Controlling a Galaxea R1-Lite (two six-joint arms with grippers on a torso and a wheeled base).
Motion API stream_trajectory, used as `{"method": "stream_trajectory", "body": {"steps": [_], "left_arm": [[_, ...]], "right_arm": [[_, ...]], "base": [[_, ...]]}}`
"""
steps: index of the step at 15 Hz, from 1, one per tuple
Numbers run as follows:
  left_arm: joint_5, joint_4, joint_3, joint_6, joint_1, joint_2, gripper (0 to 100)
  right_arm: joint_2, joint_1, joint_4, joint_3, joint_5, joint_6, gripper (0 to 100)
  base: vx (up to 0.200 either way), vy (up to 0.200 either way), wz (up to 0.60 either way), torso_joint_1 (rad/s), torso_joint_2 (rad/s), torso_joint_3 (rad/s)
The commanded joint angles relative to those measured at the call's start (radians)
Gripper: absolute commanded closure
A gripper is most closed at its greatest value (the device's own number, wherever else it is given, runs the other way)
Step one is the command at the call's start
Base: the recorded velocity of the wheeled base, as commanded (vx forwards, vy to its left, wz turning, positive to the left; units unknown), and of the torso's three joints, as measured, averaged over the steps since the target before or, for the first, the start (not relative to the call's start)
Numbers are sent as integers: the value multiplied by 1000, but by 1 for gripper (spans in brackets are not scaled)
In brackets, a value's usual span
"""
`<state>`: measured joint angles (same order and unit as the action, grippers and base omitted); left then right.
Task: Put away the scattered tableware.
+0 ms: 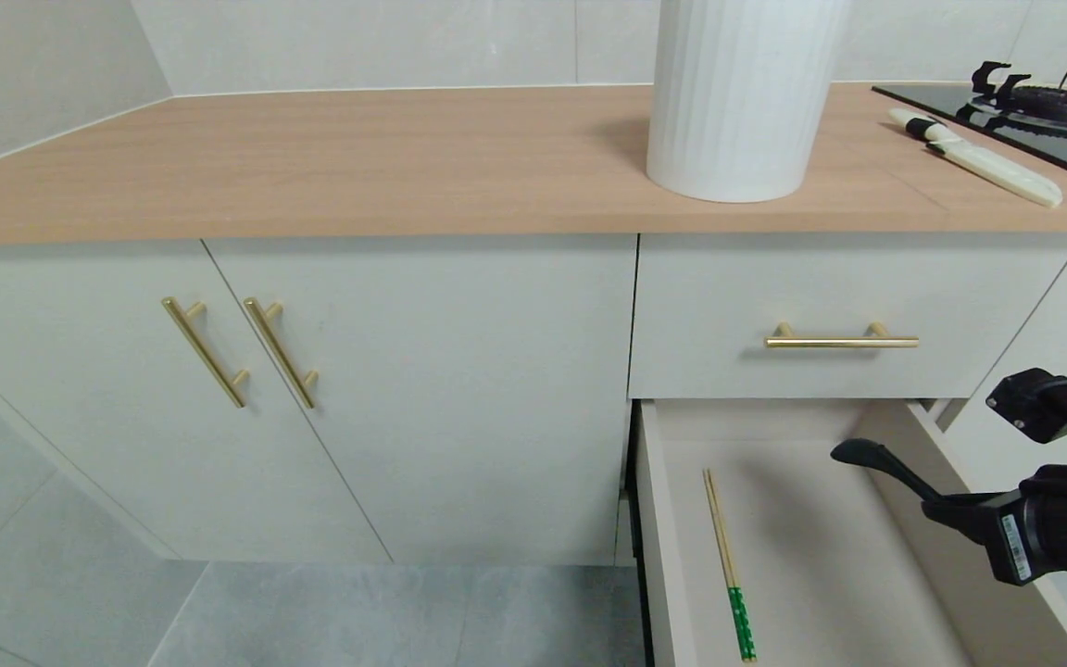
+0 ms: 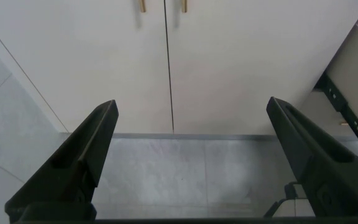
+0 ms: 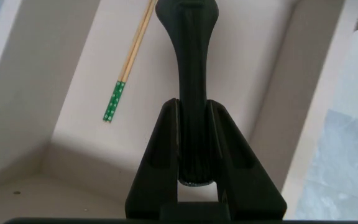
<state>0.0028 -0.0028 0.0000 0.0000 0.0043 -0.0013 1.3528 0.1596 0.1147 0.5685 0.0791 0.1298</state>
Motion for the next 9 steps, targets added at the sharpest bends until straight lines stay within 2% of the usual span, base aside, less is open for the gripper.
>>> {"method": "stream_trajectory", "body": {"steps": [1, 2, 3, 6, 8, 9], "left_arm": [[0, 0, 0, 0, 0, 1, 0], [0, 0, 0, 0, 0, 1, 0], [0, 0, 0, 0, 0, 1, 0], [0, 0, 0, 0, 0, 1, 0], [0, 0, 0, 0, 0, 1, 0], [0, 0, 0, 0, 0, 1, 0]], "right_arm": [[82, 5, 0, 1, 1, 1, 100], [97, 8, 0, 1, 1, -1, 100], [180, 48, 3, 11, -6, -13, 100], [358, 117, 48, 59, -25, -202, 100], [424, 124, 80, 73, -64, -256, 100], [513, 124, 165, 71, -111, -269, 100]], "base": [[0, 0, 0, 0, 0, 0], [0, 0, 0, 0, 0, 0], [0, 0, 0, 0, 0, 0], [0, 0, 0, 0, 0, 0], [0, 0, 0, 0, 0, 0], [0, 0, 0, 0, 0, 0]]}}
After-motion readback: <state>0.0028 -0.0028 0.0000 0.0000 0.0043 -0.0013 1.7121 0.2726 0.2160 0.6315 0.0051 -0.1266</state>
